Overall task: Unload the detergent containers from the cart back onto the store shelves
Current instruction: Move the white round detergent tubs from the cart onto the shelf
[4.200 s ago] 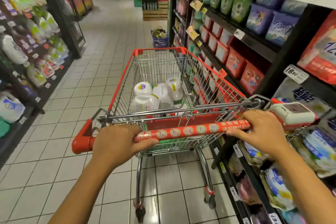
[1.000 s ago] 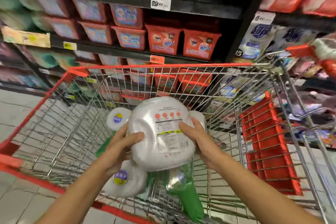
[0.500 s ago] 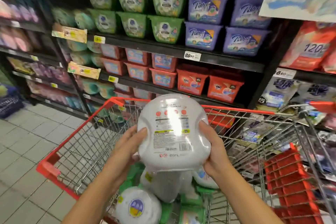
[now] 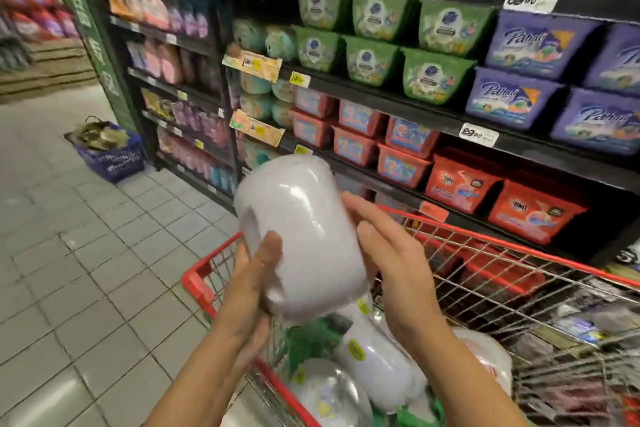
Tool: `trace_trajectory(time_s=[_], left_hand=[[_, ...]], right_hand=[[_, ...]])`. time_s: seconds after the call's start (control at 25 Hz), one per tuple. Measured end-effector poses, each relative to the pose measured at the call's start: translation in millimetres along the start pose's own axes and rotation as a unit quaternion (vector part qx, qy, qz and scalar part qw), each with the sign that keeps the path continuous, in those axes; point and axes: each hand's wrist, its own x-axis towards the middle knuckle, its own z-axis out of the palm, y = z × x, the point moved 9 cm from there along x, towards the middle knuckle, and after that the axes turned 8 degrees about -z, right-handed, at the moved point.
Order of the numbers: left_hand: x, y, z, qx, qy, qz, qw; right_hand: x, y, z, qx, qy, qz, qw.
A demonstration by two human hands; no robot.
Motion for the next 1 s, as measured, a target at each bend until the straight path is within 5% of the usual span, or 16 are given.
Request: trace_trajectory(time_s=[0.12,0.24,0.44,0.6,0.84,1.0], left_hand=[[10,32,-55,-0.087,-0.023,-0.017,0.996],[24,82,-110,-0.091,-0.058,0.011,0.994],[65,140,-183,-0.127,-0.095,-0.001,0.987],[121,162,-224,-0.131,-0.097,-0.057,0.985],[251,215,-283,0.097,-0.017,-0.097,0.990],[332,258,-258,0.207,-0.087,-0.078,0.971]], right_hand=[[32,10,53,0.052,-0.016,-0.014,0.998],[58,49,112,0.100,0.013,0.058,0.993],[86,101,226,0.370,-0.023,0.245,0.896],[128,135,271,0.385,-0.012,0.295,0.874],[236,184,278,0.380,0.078,0.210,0.897],[311,202,279,0.318,0.110,0.187,0.923]])
